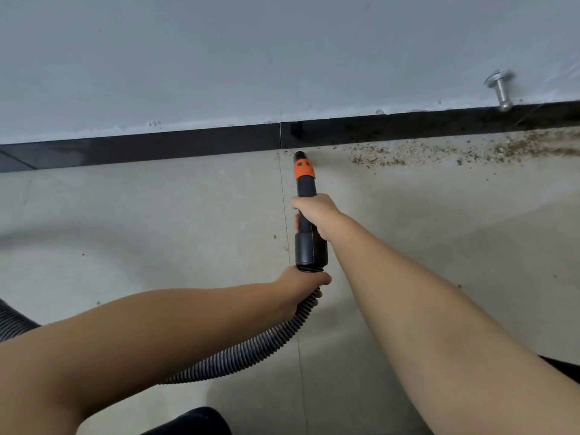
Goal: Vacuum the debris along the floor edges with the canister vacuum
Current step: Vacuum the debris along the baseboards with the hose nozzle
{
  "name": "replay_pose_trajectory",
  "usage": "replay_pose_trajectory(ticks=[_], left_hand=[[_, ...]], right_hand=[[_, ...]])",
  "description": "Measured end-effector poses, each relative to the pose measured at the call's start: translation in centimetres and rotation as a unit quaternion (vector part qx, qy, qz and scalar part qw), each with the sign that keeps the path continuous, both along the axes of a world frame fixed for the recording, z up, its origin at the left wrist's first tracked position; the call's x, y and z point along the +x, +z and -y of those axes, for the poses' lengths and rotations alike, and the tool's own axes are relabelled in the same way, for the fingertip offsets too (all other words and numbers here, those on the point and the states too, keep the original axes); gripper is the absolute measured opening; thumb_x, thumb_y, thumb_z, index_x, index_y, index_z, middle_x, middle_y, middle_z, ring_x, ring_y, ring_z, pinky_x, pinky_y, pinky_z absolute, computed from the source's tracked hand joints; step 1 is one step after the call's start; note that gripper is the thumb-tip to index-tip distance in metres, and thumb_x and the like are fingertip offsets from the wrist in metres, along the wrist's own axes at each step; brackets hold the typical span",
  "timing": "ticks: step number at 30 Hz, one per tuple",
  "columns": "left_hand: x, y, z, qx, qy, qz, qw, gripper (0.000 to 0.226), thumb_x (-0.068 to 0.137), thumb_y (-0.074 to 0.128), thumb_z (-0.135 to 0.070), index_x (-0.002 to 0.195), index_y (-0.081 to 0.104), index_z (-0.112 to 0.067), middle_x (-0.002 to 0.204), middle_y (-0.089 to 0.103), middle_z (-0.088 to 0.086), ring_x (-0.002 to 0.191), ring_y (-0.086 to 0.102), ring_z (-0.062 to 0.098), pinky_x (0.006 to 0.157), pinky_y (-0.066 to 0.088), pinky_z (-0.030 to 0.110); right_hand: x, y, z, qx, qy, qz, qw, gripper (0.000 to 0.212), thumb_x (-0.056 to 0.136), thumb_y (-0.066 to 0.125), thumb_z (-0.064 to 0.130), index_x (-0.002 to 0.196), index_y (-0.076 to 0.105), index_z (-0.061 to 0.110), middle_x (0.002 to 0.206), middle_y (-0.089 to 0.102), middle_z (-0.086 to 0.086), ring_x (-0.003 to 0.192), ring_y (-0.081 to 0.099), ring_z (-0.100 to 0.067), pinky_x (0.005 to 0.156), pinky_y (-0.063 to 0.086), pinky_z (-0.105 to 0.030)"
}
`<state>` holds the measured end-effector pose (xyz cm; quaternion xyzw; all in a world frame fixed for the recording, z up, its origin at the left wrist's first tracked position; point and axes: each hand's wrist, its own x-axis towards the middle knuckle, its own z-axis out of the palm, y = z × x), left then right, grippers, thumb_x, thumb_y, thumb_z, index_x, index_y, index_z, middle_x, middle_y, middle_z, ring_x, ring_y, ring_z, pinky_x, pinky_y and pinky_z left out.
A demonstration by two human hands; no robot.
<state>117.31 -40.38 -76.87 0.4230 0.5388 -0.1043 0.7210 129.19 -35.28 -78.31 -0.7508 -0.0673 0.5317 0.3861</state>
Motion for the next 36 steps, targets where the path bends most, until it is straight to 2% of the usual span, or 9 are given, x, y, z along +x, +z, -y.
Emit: replay_pose_trajectory(ticks=[2, 5, 10, 15, 19, 24, 31, 36], left_hand=[[-0.5, 0.1, -0.3, 0.002, 0.009, -0.002, 1.000, 0.017, 0.085, 0.062, -0.008, 0.098, 0.051, -0.008, 0.071, 0.050, 0.007, 0.059, 0.049, 0.015, 0.053, 0.045, 0.022], [-1.0, 0.0, -0.7, 0.002, 0.019, -0.008, 1.000, 0.017, 0.085, 0.061, -0.008, 0.098, 0.051, -0.007, 0.071, 0.050, 0.007, 0.058, 0.049, 0.015, 0.052, 0.045, 0.022], [-0.9, -0.1, -0.7, 0.001, 0.023, -0.010, 1.000, 0.018, 0.084, 0.062, -0.008, 0.099, 0.051, -0.006, 0.070, 0.051, 0.007, 0.059, 0.049, 0.016, 0.054, 0.046, 0.023], [0.0, 0.1, -0.4, 0.009, -0.008, -0.005, 1.000, 0.017, 0.084, 0.063, -0.009, 0.097, 0.052, -0.008, 0.071, 0.051, 0.006, 0.056, 0.049, 0.013, 0.045, 0.044, 0.018], [1.1, 0.2, -0.4, 0.013, -0.033, -0.002, 0.999, 0.015, 0.084, 0.064, -0.010, 0.093, 0.052, -0.011, 0.070, 0.052, 0.005, 0.056, 0.049, 0.013, 0.049, 0.044, 0.019], [2.6, 0.3, -0.4, 0.023, -0.056, 0.004, 0.998, 0.022, 0.083, 0.064, -0.013, 0.102, 0.053, -0.009, 0.071, 0.053, 0.005, 0.057, 0.048, 0.014, 0.053, 0.044, 0.021], [3.5, 0.5, -1.1, 0.022, -0.048, 0.019, 0.998, 0.020, 0.084, 0.064, -0.015, 0.100, 0.053, -0.010, 0.071, 0.053, 0.005, 0.056, 0.048, 0.014, 0.052, 0.043, 0.020], [2.6, 0.4, -1.6, 0.022, -0.031, 0.014, 0.999, 0.016, 0.084, 0.064, -0.014, 0.095, 0.053, -0.011, 0.070, 0.053, 0.005, 0.056, 0.048, 0.014, 0.051, 0.043, 0.019]], right_hand=[[-0.6, 0.2, -0.6, 0.000, 0.011, -0.003, 1.000, 0.019, 0.081, 0.055, 0.006, 0.098, 0.047, 0.004, 0.053, 0.055, -0.009, 0.045, 0.052, -0.022, 0.063, 0.050, -0.034], [-1.5, 0.5, -1.3, -0.005, 0.032, -0.005, 0.999, 0.018, 0.081, 0.055, 0.007, 0.097, 0.047, 0.005, 0.051, 0.055, -0.007, 0.043, 0.053, -0.019, 0.053, 0.049, -0.028], [-1.4, 0.4, -1.3, -0.001, 0.026, -0.014, 1.000, 0.018, 0.080, 0.055, 0.007, 0.096, 0.047, 0.005, 0.046, 0.054, -0.005, 0.044, 0.053, -0.020, 0.053, 0.049, -0.029], [0.2, 0.1, -0.3, -0.006, -0.012, 0.004, 1.000, 0.017, 0.081, 0.055, 0.009, 0.095, 0.046, 0.005, 0.043, 0.054, -0.004, 0.046, 0.052, -0.021, 0.066, 0.050, -0.035], [1.8, 0.2, 0.6, -0.004, -0.055, -0.001, 0.998, 0.011, 0.082, 0.055, 0.007, 0.087, 0.045, 0.007, 0.051, 0.054, -0.007, 0.042, 0.051, -0.020, 0.056, 0.048, -0.030], [3.8, 0.3, 1.3, -0.008, -0.088, 0.006, 0.996, 0.011, 0.083, 0.056, 0.007, 0.081, 0.045, 0.009, 0.053, 0.054, -0.007, 0.034, 0.050, -0.016, 0.048, 0.047, -0.025], [4.8, 0.9, 0.4, -0.007, -0.085, 0.007, 0.996, 0.013, 0.084, 0.054, 0.005, 0.079, 0.043, 0.008, 0.058, 0.053, -0.008, 0.028, 0.048, -0.014, 0.045, 0.045, -0.023], [3.7, 0.8, -0.5, -0.013, -0.065, 0.000, 0.998, 0.011, 0.083, 0.054, 0.006, 0.081, 0.044, 0.009, 0.058, 0.054, -0.008, 0.035, 0.050, -0.016, 0.049, 0.047, -0.025]])
